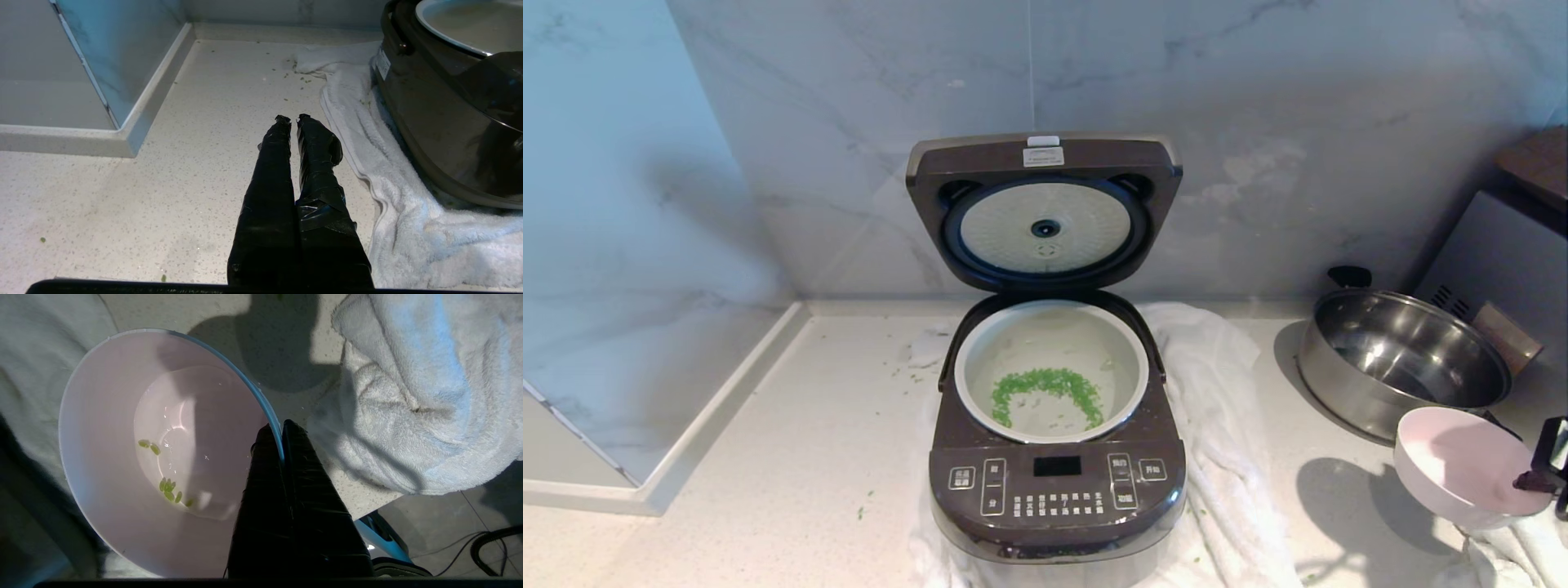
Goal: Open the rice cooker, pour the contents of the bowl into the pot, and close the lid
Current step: Place the bowl on the table
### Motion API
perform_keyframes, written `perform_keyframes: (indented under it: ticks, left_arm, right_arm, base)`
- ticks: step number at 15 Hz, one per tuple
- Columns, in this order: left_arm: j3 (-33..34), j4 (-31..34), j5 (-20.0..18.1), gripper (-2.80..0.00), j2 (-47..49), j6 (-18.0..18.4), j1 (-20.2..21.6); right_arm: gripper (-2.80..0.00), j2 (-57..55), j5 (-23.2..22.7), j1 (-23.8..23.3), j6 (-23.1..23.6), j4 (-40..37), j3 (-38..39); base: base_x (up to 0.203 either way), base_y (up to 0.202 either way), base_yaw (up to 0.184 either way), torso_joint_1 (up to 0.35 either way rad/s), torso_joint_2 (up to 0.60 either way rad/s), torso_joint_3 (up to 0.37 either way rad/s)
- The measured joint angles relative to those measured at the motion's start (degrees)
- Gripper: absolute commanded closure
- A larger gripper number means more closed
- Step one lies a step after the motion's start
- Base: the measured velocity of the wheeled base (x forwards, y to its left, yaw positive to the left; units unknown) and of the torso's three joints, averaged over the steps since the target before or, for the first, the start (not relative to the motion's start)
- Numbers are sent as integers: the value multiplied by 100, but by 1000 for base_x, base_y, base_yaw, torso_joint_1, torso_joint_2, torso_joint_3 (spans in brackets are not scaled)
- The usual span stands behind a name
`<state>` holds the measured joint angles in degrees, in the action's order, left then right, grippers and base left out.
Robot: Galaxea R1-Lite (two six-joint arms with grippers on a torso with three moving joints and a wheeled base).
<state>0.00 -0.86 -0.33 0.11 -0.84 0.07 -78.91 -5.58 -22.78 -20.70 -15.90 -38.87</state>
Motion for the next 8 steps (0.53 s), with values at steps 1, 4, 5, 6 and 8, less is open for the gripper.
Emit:
perform_keyframes:
  ticks: [1, 4, 5, 6, 8]
  left_arm:
    - [0, 1, -2, 0, 0, 0, 0]
    - [0, 1, 0, 0, 0, 0, 0]
    - [0, -1, 0, 0, 0, -4, 0]
    - [0, 1, -2, 0, 0, -1, -3]
    - [0, 1, -2, 0, 0, -1, -7]
  right_arm:
    - [0, -118, -30, -32, 78, 304, 277]
    - [0, -573, -162, -65, 304, 1159, 799]
    - [0, -758, -237, -67, 337, 1407, 894]
    - [0, -968, -311, -67, 354, 1674, 976]
    - [0, -1348, -372, -67, 371, 2197, 1118]
  base:
    - [0, 0, 0, 0, 0, 0]
    - [0, 0, 0, 0, 0, 0]
    - [0, 0, 0, 0, 0, 0]
    - [0, 0, 0, 0, 0, 0]
    - [0, 0, 0, 0, 0, 0]
